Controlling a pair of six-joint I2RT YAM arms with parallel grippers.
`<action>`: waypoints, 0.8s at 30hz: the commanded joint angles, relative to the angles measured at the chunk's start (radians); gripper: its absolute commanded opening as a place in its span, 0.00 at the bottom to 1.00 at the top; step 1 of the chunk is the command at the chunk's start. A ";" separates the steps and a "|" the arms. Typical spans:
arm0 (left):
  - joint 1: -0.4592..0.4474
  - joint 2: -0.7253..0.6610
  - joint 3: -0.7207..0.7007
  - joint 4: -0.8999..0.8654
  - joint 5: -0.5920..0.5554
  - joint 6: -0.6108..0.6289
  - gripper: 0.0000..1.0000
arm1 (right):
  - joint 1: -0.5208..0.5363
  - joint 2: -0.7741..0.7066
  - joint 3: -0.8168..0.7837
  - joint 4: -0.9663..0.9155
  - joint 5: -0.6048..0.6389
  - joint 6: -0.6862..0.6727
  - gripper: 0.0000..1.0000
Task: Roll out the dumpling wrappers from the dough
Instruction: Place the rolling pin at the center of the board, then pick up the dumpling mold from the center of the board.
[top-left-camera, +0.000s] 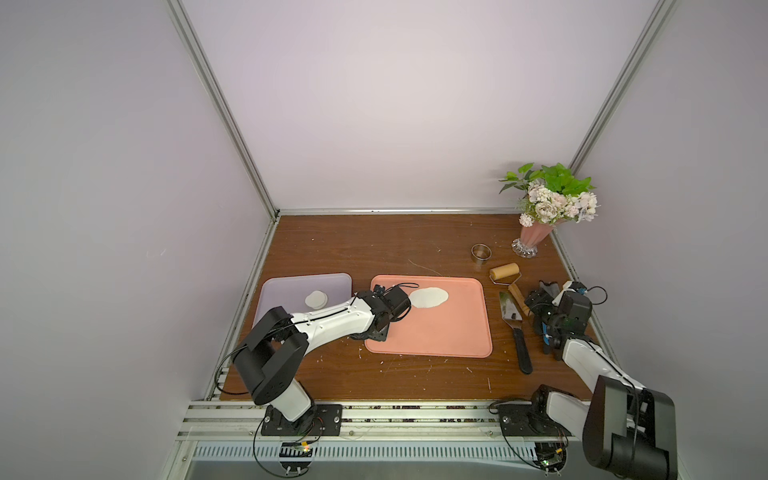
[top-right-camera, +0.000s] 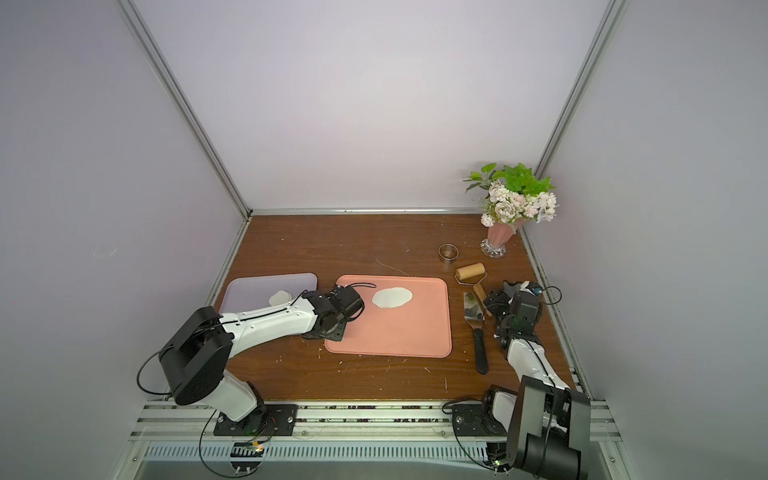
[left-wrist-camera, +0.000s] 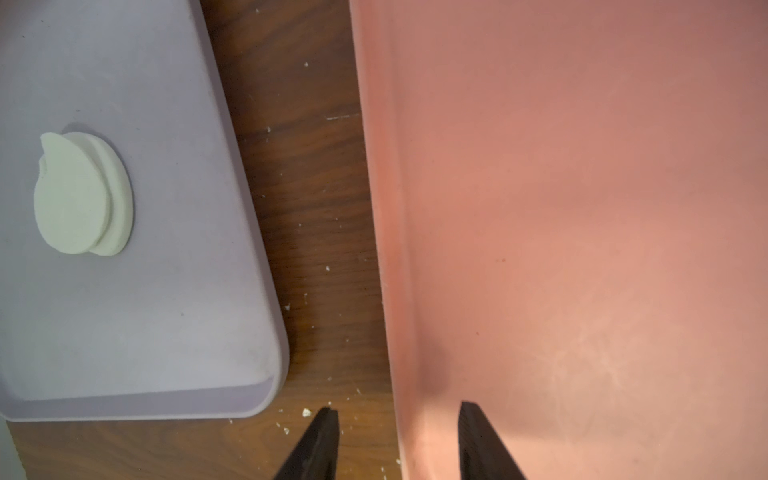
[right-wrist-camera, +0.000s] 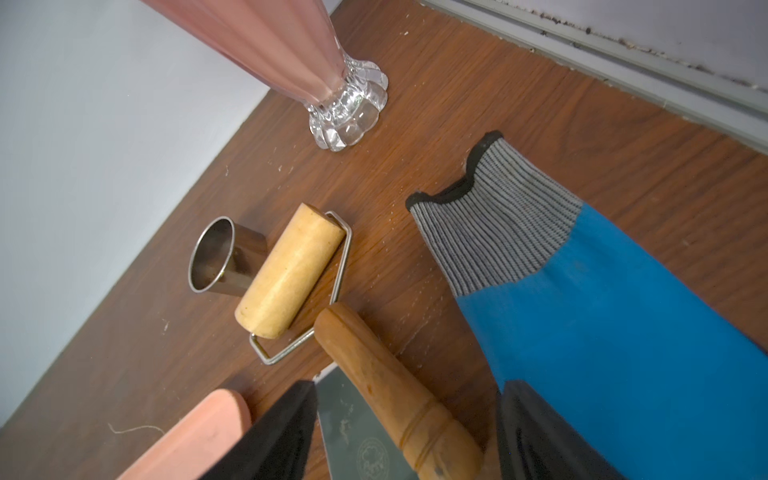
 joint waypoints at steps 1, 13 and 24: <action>0.010 -0.018 0.031 -0.024 -0.030 0.002 0.45 | 0.022 -0.004 0.097 -0.094 -0.006 -0.050 0.74; 0.012 -0.051 0.077 -0.024 -0.026 -0.022 0.45 | 0.245 0.261 0.441 -0.237 0.040 -0.066 0.60; 0.017 -0.092 0.067 -0.025 -0.019 -0.052 0.45 | 0.293 0.608 0.789 -0.326 0.086 -0.072 0.48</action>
